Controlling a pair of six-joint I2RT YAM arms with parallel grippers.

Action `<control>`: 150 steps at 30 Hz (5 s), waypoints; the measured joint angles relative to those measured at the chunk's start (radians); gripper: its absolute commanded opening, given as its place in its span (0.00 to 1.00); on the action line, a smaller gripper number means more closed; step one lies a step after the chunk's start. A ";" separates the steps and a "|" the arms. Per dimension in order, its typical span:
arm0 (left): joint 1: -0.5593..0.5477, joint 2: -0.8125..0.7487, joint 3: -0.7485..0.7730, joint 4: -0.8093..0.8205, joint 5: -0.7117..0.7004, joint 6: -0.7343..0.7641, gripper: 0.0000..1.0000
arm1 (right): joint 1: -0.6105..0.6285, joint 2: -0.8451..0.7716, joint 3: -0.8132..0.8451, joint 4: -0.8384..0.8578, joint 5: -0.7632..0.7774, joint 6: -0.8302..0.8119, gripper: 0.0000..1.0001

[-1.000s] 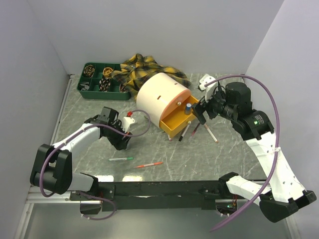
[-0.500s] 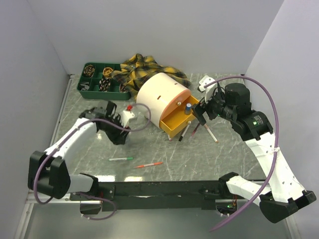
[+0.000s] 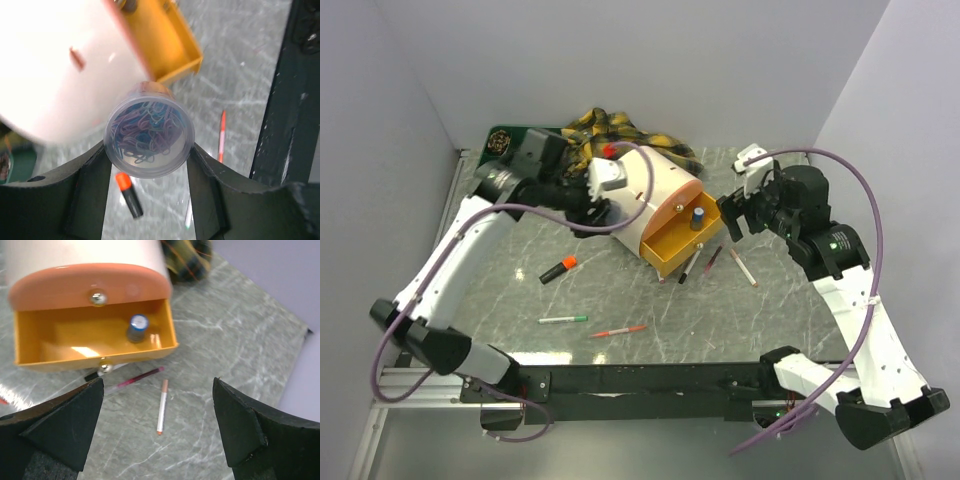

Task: Sort the stationery into containers
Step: Place the stationery in the drawer, then close the drawer in the storage box.

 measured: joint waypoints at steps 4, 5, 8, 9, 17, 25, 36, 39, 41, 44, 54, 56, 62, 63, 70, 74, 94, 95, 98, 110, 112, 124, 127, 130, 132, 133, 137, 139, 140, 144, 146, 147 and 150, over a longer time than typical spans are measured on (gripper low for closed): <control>-0.097 0.121 0.129 -0.005 -0.005 -0.019 0.24 | -0.054 0.000 0.000 0.016 0.042 0.040 0.95; -0.116 0.150 0.160 -0.006 -0.007 -0.019 0.24 | -0.064 0.000 0.000 0.018 0.046 0.047 0.95; -0.158 0.224 0.235 -0.016 -0.012 -0.019 0.24 | -0.085 0.000 0.000 0.018 0.051 0.063 0.95; -0.170 0.247 0.259 -0.021 -0.014 -0.019 0.24 | -0.090 0.000 0.000 0.019 0.053 0.066 0.95; -0.240 0.327 0.301 -0.033 -0.050 -0.020 0.25 | -0.114 -0.048 -0.058 0.024 0.054 0.074 0.95; -0.316 0.383 0.311 -0.035 -0.105 -0.021 0.25 | -0.126 -0.098 -0.096 0.018 0.053 0.074 0.95; -0.351 0.426 0.312 0.003 -0.270 -0.069 0.25 | -0.127 -0.138 -0.137 0.017 0.054 0.073 0.95; -0.376 0.433 0.312 0.011 -0.308 -0.070 0.25 | -0.127 -0.145 -0.143 0.016 0.054 0.073 0.95; -0.391 0.437 0.312 0.014 -0.323 -0.071 0.26 | -0.127 -0.148 -0.144 0.016 0.054 0.073 0.95; -0.404 0.440 0.307 0.014 -0.340 -0.070 0.27 | -0.127 -0.153 -0.150 0.017 0.053 0.071 0.95; -0.402 0.487 0.301 0.011 -0.393 -0.088 0.28 | -0.127 -0.170 -0.184 0.017 0.039 0.069 0.95; -0.405 0.505 0.301 0.008 -0.399 -0.096 0.30 | -0.127 -0.175 -0.195 0.016 0.038 0.069 0.95; -0.411 0.523 0.301 -0.002 -0.405 -0.109 0.55 | -0.127 -0.179 -0.210 0.015 0.035 0.067 0.95; -0.411 0.523 0.301 -0.002 -0.406 -0.109 0.62 | -0.127 -0.179 -0.210 0.015 0.035 0.066 0.95; -0.418 0.522 0.303 0.011 -0.423 -0.127 0.99 | -0.127 -0.182 -0.211 0.016 0.032 0.066 0.95; -0.409 0.519 0.315 0.024 -0.438 -0.127 0.99 | -0.127 -0.182 -0.211 0.016 0.027 0.066 0.95; -0.019 0.150 0.255 0.512 -0.327 -0.367 0.90 | -0.169 -0.196 -0.428 0.123 -0.341 0.429 0.03; 0.066 0.137 0.219 0.562 -0.332 -0.395 0.84 | -0.175 -0.188 -0.454 0.148 -0.374 0.450 0.00; 0.215 0.142 0.153 0.668 -0.317 -0.457 0.35 | -0.188 -0.139 -0.497 0.228 -0.438 0.488 0.00; 0.396 0.446 0.121 0.839 0.012 -0.677 0.01 | -0.187 0.105 -0.523 0.528 -0.491 0.296 0.00; 0.393 0.500 0.134 0.848 0.056 -0.704 0.01 | -0.186 0.121 -0.522 0.528 -0.490 0.266 0.00; 0.332 0.670 0.238 0.913 0.241 -0.788 0.01 | -0.111 0.195 -0.455 0.526 -0.468 0.169 0.00; 0.303 0.709 0.269 0.907 0.282 -0.789 0.01 | -0.095 0.222 -0.434 0.525 -0.461 0.163 0.00; 0.280 0.729 0.276 0.892 0.314 -0.787 0.01 | -0.084 0.246 -0.414 0.528 -0.457 0.162 0.00; 0.267 0.736 0.276 0.876 0.328 -0.787 0.01 | -0.076 0.261 -0.404 0.530 -0.456 0.160 0.00; 0.263 0.738 0.276 0.871 0.337 -0.786 0.01 | -0.074 0.269 -0.399 0.534 -0.456 0.160 0.00; 0.260 0.739 0.275 0.871 0.347 -0.787 0.01 | -0.067 0.305 -0.380 0.561 -0.457 0.167 0.00; 0.262 0.739 0.271 0.870 0.355 -0.786 0.01 | -0.064 0.329 -0.368 0.581 -0.458 0.179 0.00; 0.262 0.739 0.269 0.870 0.359 -0.786 0.01 | -0.061 0.336 -0.364 0.585 -0.459 0.179 0.00; 0.262 0.739 0.264 0.869 0.360 -0.786 0.01 | -0.047 0.386 -0.333 0.624 -0.458 0.196 0.00; 0.262 0.739 0.264 0.869 0.361 -0.785 0.01 | -0.040 0.406 -0.318 0.634 -0.457 0.200 0.00; 0.262 0.739 0.264 0.869 0.361 -0.784 0.01 | -0.038 0.417 -0.310 0.639 -0.458 0.200 0.00; 0.262 0.739 0.263 0.868 0.362 -0.782 0.01 | -0.033 0.440 -0.291 0.652 -0.458 0.201 0.00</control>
